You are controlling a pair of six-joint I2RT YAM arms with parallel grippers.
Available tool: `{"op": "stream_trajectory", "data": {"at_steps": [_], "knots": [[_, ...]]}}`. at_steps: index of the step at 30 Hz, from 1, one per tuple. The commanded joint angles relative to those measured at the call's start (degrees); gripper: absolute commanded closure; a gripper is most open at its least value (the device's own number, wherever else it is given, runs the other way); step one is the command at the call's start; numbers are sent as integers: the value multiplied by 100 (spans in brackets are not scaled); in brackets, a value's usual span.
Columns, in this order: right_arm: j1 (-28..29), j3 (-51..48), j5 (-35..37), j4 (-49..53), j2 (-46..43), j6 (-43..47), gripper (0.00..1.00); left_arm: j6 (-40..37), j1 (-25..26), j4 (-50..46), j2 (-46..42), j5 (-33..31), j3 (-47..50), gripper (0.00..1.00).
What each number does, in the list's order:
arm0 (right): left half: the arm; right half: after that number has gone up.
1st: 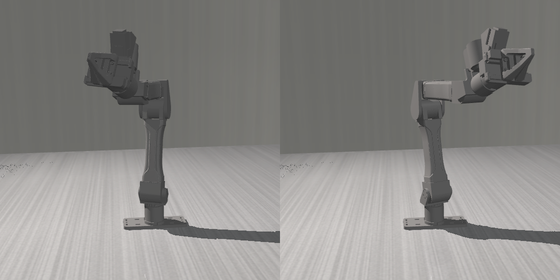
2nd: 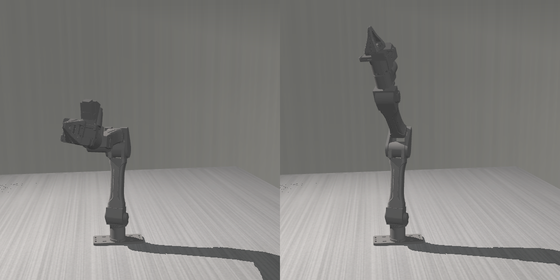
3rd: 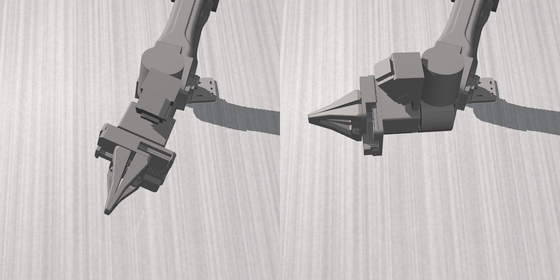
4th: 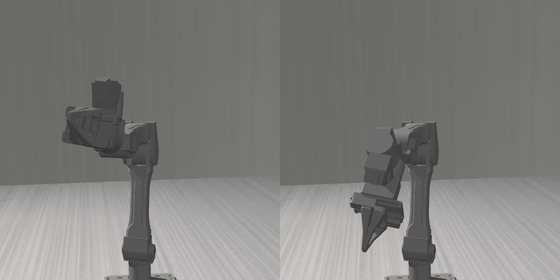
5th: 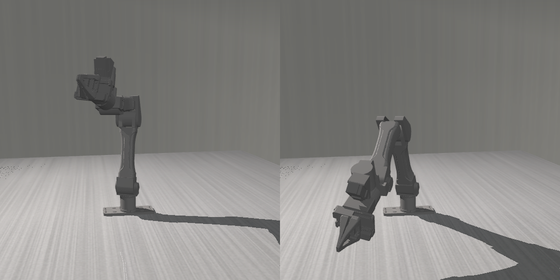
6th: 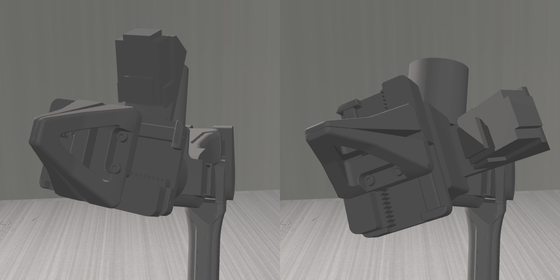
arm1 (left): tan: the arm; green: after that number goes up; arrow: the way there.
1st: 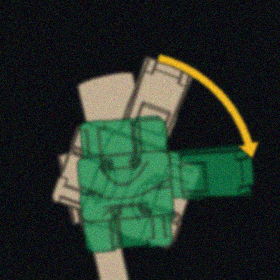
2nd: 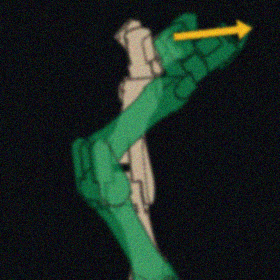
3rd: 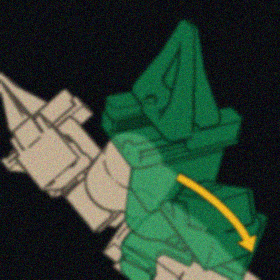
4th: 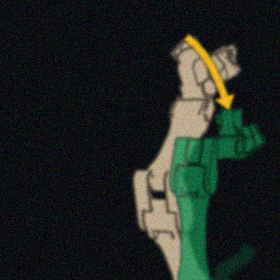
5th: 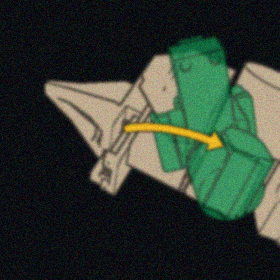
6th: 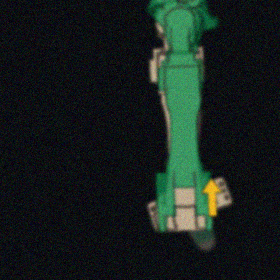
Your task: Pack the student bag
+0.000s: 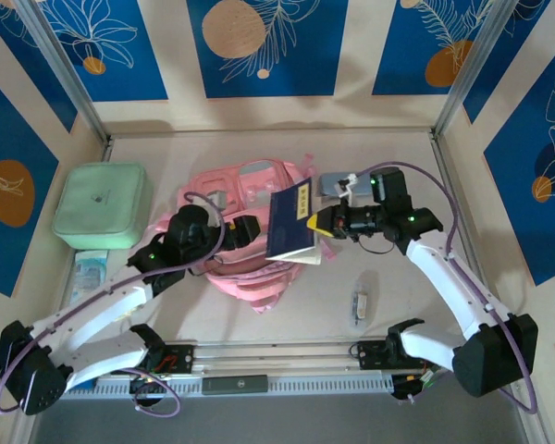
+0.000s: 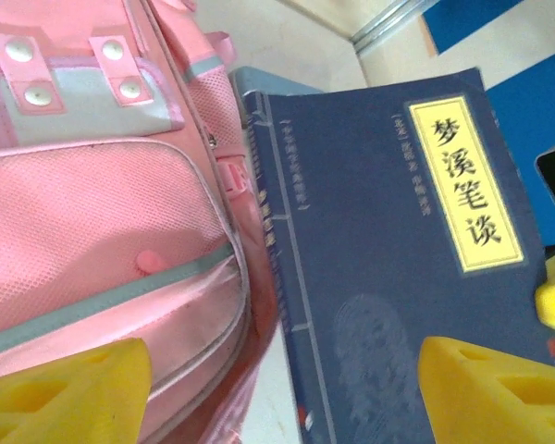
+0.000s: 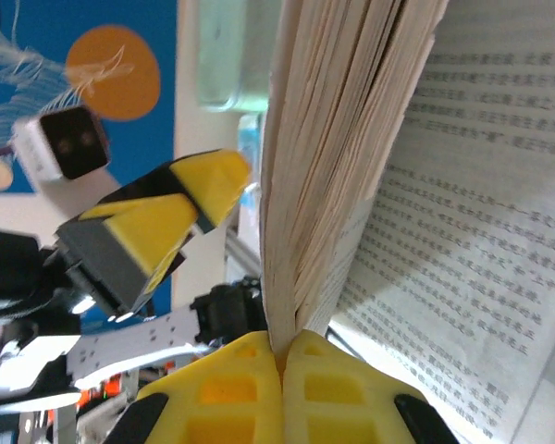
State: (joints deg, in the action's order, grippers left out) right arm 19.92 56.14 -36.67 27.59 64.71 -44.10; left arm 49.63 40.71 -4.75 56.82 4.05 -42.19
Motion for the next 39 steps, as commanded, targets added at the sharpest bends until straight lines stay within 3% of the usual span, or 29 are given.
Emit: {"op": "stream_trajectory", "data": {"at_steps": [1, 6, 11, 22, 31, 35, 39], "knots": [[510, 22, -192, -821, -27, -349, 100, 579, -82, 471, -253, 111, 422, 24], [1005, 100, -143, -1153, 180, -456, 100, 677, -118, 266, -407, 96, 418, 24], [1172, -191, -150, -1520, 267, -538, 100, 996, -116, 1090, -641, 227, 718, 33], [867, -477, -180, -1413, 480, -119, 100, 1151, -124, 1508, -577, 503, 669, 53], [719, -691, -1014, -2168, 431, -87, 100, 1432, -98, 2083, 53, 740, 599, 59], [708, -753, -976, -2233, 202, 1, 100, 1692, -51, 2768, 264, 958, 746, 66], [506, -853, -921, -1908, 282, 211, 100, 1578, -31, 2559, 210, 924, 660, 72]]}}
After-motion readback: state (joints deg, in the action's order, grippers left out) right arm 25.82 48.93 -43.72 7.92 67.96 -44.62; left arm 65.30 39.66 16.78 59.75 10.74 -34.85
